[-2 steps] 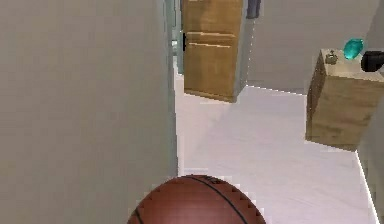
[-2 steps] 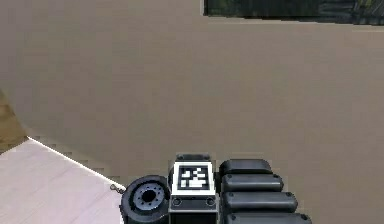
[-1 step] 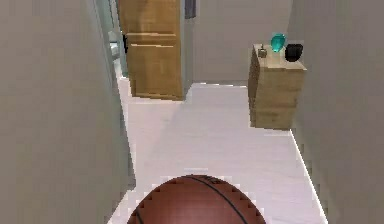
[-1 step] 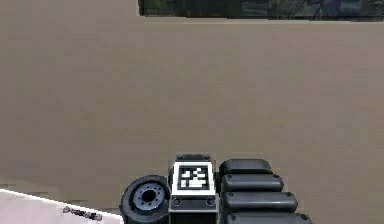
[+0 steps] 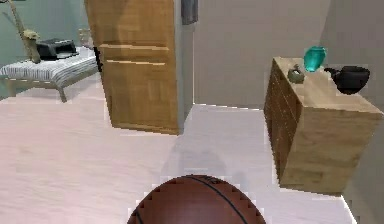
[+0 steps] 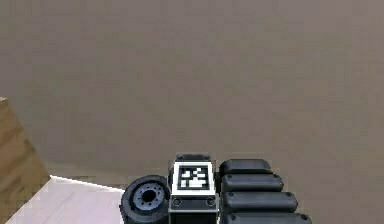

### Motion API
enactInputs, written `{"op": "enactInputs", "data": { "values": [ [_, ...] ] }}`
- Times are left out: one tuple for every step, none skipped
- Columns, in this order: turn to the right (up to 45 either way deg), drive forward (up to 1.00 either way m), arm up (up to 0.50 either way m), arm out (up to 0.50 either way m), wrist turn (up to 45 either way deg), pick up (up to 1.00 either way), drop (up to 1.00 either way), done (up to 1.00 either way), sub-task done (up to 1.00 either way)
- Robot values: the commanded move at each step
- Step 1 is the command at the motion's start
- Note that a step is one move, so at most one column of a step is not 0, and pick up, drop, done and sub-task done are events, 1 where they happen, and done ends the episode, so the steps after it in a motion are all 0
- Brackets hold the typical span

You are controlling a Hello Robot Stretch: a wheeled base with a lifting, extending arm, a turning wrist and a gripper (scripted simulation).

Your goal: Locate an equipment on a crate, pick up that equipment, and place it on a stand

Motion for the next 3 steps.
{"op": "enactInputs", "data": {
  "values": [
    [3.0, 0.0, 0.0, 0.0, 0.0, 0.0, 0.0, 0.0, 0.0],
    [0.0, 0.45, 0.0, 0.0, 0.0, 0.0, 0.0, 0.0, 0.0],
    [18.0, 0.0, 0.0, 0.0, 0.0, 0.0, 0.0, 0.0, 0.0]
  ]
}}
